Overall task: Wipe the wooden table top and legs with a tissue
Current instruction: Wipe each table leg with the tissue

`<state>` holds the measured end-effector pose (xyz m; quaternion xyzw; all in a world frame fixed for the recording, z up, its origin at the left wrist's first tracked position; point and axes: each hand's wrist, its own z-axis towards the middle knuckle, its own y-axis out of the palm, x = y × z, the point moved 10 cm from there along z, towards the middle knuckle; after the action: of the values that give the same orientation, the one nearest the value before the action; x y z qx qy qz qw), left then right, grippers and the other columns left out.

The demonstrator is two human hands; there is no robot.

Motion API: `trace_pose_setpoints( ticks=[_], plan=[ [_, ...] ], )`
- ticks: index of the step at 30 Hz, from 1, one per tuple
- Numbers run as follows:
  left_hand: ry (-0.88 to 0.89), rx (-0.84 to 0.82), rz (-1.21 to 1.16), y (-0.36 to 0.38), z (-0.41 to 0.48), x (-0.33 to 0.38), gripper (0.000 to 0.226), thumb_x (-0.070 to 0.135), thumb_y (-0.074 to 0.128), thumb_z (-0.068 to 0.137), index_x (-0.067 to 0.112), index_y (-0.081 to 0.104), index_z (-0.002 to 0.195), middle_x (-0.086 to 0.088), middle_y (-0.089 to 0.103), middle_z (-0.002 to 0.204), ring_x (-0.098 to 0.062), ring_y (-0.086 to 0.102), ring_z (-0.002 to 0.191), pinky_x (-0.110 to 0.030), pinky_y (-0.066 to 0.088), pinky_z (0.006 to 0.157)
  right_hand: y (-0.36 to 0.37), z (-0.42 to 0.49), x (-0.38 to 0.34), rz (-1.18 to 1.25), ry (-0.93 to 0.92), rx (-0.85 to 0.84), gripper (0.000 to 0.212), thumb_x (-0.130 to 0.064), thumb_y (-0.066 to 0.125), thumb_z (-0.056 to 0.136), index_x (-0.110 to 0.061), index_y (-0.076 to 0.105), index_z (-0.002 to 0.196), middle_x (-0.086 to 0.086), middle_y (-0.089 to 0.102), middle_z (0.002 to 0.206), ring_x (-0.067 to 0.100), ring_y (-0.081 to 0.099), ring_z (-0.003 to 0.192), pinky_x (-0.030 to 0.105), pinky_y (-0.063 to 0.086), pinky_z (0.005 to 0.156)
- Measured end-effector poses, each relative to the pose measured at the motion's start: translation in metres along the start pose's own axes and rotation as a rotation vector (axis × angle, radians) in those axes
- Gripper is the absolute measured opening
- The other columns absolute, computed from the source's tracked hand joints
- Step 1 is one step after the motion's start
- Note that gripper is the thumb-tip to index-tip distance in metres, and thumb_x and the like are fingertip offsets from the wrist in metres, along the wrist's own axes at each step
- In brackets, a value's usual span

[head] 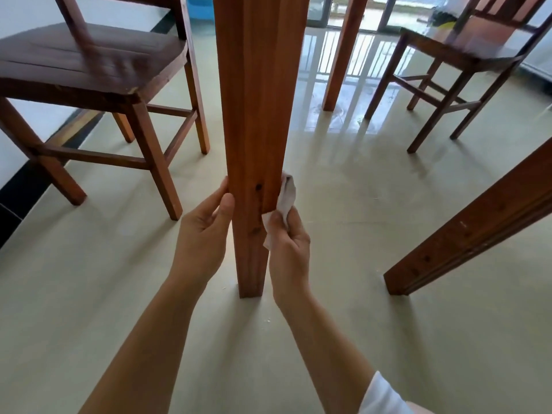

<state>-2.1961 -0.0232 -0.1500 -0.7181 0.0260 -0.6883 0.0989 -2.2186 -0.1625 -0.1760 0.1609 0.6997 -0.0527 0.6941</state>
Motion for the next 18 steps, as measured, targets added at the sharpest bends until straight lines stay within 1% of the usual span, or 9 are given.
trace_pose_setpoints(
  ticks=[3,5,8,10,11,13,15,17,18],
  plan=[
    [-0.005,0.009,0.001,-0.002,0.001,-0.001,0.043,0.041,0.042,0.092,0.031,0.048,0.134,0.037,0.047,0.102,0.008,0.046,0.102,-0.019,0.041,0.088,-0.015,0.0,0.026,-0.104,0.116,-0.025,0.037,-0.005,0.047,0.097,-0.035,0.068,0.096,-0.006,0.065,0.079,0.018,0.057,0.078,0.029,0.048,0.072],
    [-0.012,0.011,-0.005,-0.002,0.001,-0.001,0.042,0.039,0.043,0.093,0.032,0.048,0.134,0.038,0.046,0.099,0.009,0.046,0.102,-0.015,0.04,0.084,-0.031,0.005,0.016,-0.08,0.113,0.024,0.039,0.005,0.049,0.092,-0.026,0.072,0.092,-0.003,0.067,0.079,0.021,0.059,0.078,0.032,0.049,0.069],
    [-0.009,0.01,0.01,-0.002,0.001,0.001,0.042,0.038,0.044,0.093,0.032,0.047,0.134,0.036,0.045,0.105,0.008,0.044,0.103,-0.011,0.037,0.081,-0.05,0.005,-0.031,0.009,-0.088,0.179,0.034,0.001,0.051,0.093,-0.026,0.071,0.098,-0.014,0.066,0.074,0.003,0.058,0.069,0.017,0.045,0.061],
    [0.005,0.0,0.028,-0.003,0.002,0.003,0.042,0.04,0.044,0.092,0.033,0.047,0.134,0.03,0.045,0.111,0.006,0.042,0.104,-0.015,0.036,0.084,-0.035,-0.006,-0.055,-0.011,-0.245,0.18,0.032,-0.004,0.051,0.095,-0.027,0.066,0.112,-0.015,0.066,0.079,-0.003,0.059,0.072,0.01,0.045,0.063],
    [0.013,-0.008,0.035,-0.003,0.003,0.003,0.042,0.041,0.044,0.092,0.033,0.047,0.134,0.028,0.046,0.113,0.006,0.042,0.105,-0.017,0.034,0.085,-0.022,-0.011,-0.051,-0.052,-0.258,0.158,0.031,-0.007,0.05,0.097,-0.025,0.064,0.118,-0.012,0.066,0.083,-0.002,0.06,0.075,0.011,0.048,0.065],
    [0.025,-0.02,0.04,-0.004,0.005,0.002,0.042,0.042,0.043,0.093,0.034,0.047,0.134,0.028,0.047,0.115,0.006,0.041,0.106,-0.014,0.033,0.084,-0.005,-0.016,-0.014,-0.154,-0.169,0.162,0.029,-0.012,0.046,0.099,-0.022,0.064,0.119,-0.004,0.067,0.088,0.005,0.061,0.079,0.019,0.053,0.071],
    [0.027,-0.023,0.024,-0.003,0.006,-0.002,0.041,0.041,0.042,0.094,0.035,0.047,0.134,0.029,0.048,0.115,0.007,0.043,0.105,-0.004,0.035,0.076,-0.011,-0.015,0.049,-0.218,0.019,0.21,0.028,-0.011,0.044,0.099,-0.024,0.068,0.107,-0.002,0.064,0.078,0.012,0.058,0.071,0.029,0.049,0.065],
    [0.028,-0.027,-0.004,-0.002,0.008,-0.005,0.04,0.04,0.043,0.094,0.034,0.048,0.133,0.03,0.05,0.113,0.011,0.048,0.1,0.002,0.036,0.07,-0.025,-0.015,0.1,-0.324,0.231,0.141,0.029,-0.007,0.046,0.096,-0.02,0.069,0.107,-0.001,0.065,0.081,0.014,0.058,0.071,0.027,0.046,0.065],
    [0.03,-0.027,-0.018,-0.002,0.009,-0.006,0.04,0.04,0.044,0.093,0.034,0.048,0.133,0.03,0.05,0.113,0.014,0.05,0.094,0.004,0.036,0.067,-0.03,-0.013,0.116,-0.346,0.307,0.06,0.026,-0.004,0.047,0.095,-0.011,0.069,0.108,0.003,0.064,0.082,0.014,0.057,0.07,0.022,0.046,0.062]
  ],
)
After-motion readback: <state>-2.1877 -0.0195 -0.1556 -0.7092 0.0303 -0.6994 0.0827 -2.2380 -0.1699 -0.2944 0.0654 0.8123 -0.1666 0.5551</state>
